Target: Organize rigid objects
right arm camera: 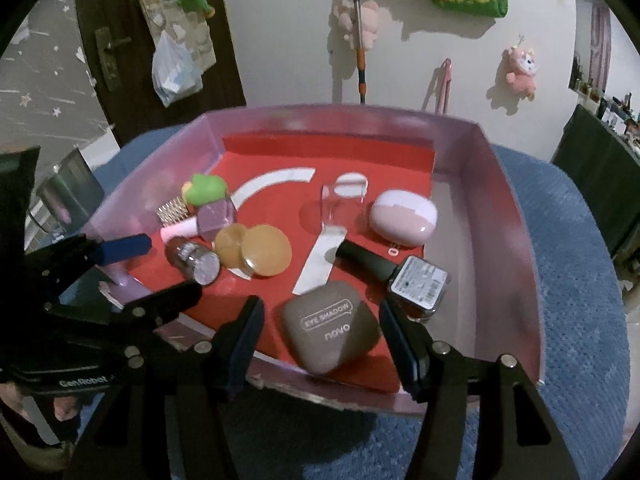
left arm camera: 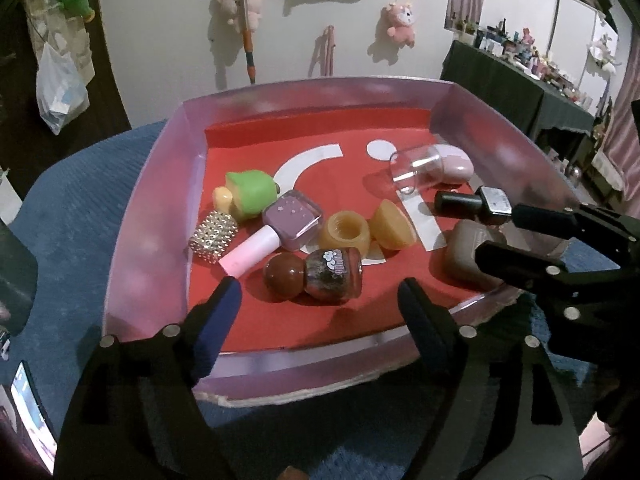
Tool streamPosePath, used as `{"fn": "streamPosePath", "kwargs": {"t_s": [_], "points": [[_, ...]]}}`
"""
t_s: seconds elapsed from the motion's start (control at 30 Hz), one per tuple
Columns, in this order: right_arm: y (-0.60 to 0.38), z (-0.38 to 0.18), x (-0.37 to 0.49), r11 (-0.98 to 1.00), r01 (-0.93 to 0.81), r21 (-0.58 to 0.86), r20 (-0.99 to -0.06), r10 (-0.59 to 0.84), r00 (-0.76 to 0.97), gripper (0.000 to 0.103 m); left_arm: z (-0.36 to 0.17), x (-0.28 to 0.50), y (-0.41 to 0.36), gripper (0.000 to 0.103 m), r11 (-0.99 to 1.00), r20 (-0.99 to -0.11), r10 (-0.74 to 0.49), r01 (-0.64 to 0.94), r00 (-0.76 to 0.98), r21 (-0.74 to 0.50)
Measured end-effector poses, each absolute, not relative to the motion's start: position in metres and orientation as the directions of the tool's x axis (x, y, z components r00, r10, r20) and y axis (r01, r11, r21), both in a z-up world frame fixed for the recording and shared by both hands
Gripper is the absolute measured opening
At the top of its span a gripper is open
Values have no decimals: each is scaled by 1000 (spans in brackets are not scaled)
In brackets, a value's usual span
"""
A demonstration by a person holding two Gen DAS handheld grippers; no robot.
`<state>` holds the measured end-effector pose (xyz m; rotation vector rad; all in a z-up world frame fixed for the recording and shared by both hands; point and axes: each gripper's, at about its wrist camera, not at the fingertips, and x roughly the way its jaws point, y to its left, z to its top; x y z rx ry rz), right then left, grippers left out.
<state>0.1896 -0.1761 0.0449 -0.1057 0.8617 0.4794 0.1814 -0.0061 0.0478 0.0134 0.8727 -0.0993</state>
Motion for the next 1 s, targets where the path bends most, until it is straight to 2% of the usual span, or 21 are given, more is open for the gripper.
{"fn": "streamPosePath", "kwargs": {"t_s": [0.1,0.23,0.3,0.5,0.77,1.0], "points": [[-180,54,182,888,-446,110,-724,379,576,68,54,176,-5,90,996,-751,-74,79,656,-29],[-183,61,174,889,-442,118,-695,392,603,73,62,169,0,91,997,-733,-72,63,677,-40],[-184,64,170,890,-438,128,-682,400,612,78,63,166,2,102,997,-724,-73,54,685,-49],[-184,67,161,899,-413,145,-648,402,647,91,67,155,6,102,996,-700,-81,39,709,-76],[-185,66,149,912,-375,164,-617,392,682,101,67,141,9,103,997,-682,-64,11,729,-82],[-186,62,141,928,-338,156,-600,360,714,102,64,133,11,103,997,-674,-40,-13,738,-74]]}}
